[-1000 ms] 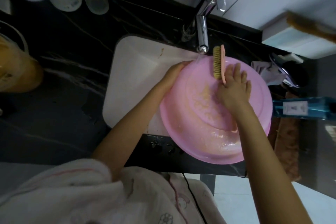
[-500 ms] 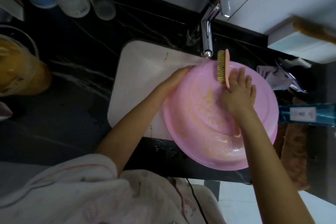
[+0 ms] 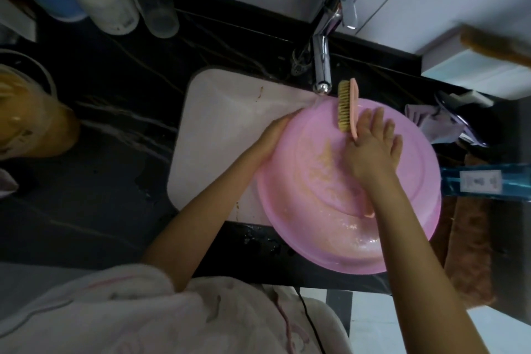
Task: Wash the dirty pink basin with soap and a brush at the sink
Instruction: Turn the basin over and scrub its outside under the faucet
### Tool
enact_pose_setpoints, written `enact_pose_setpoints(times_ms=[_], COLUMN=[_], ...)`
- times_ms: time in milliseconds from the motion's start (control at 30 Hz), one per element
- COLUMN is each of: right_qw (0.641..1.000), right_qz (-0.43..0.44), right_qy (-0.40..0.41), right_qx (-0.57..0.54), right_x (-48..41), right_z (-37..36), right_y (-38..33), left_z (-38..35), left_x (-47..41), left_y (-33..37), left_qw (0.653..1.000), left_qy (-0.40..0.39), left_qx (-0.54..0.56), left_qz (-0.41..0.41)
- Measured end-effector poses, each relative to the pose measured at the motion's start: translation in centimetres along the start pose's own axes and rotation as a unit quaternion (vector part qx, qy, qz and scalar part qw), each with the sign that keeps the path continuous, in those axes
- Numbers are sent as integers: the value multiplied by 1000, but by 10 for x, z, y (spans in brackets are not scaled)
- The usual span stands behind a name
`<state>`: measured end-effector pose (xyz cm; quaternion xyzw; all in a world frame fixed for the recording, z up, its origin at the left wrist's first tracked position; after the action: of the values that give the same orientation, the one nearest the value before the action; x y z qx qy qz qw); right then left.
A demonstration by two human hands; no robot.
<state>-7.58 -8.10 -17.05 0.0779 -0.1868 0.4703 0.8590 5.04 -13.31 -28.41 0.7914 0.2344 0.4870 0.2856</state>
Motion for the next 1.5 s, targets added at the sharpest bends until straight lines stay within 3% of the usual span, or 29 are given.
enact_pose_setpoints(times_ms=[133,200,333,400,500,600,667,800,933,1067,1200,1333,1500], right_qw=[1000,1000,1000,1000,1000,1000,1000,999,999,998,997,992,988], right_qz=[3,4,-2,-9,-20,-27,-29,-29,-30,-35,17,53,70], right_qy=[12,17,11,3,-1,4,6,-3,-15,-38,-47,-76,-74], right_qx=[-12,-19,-14,-4,9,11,10,14,10,48,56,87,118], right_x=[3,6,4,1,-3,-2,-1,2,7,17,19,8,-1], right_z=[1,1,0,-1,0,1,2,2,3,10,16,19,21], right_y=[4,8,6,3,0,3,3,-2,-4,7,13,18,11], left_z=[13,-1,-31,-28,3,26,51,90,56,54,47,29,23], left_x=[32,26,-9,-15,-3,26,50,76,65,37,8,-10,-16], left_y=[-3,17,43,39,9,-24,-35,-54,-102,-98,-51,-27,-37], left_qw=[988,977,985,990,994,984,982,969,987,993,996,992,993], left_qy=[67,25,-74,-75,-12,-57,-34,145,47,58,36,10,-2], left_qx=[-25,-90,-122,-101,-107,-167,-176,-197,-107,-54,-69,-108,-66], left_qz=[-133,-194,-97,-58,-13,-38,-61,-34,115,88,49,57,94])
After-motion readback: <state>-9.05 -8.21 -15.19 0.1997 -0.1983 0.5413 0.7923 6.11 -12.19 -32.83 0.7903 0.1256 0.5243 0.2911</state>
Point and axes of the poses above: each hand's wrist, its own x-axis away from the middle knuckle, its own z-axis out of the back of the hand, y = z × x, the point moved 10 cm from there along -x, towards the middle knuckle, and after that the axes turned 3 degrees about y, right-handed, at the moved point
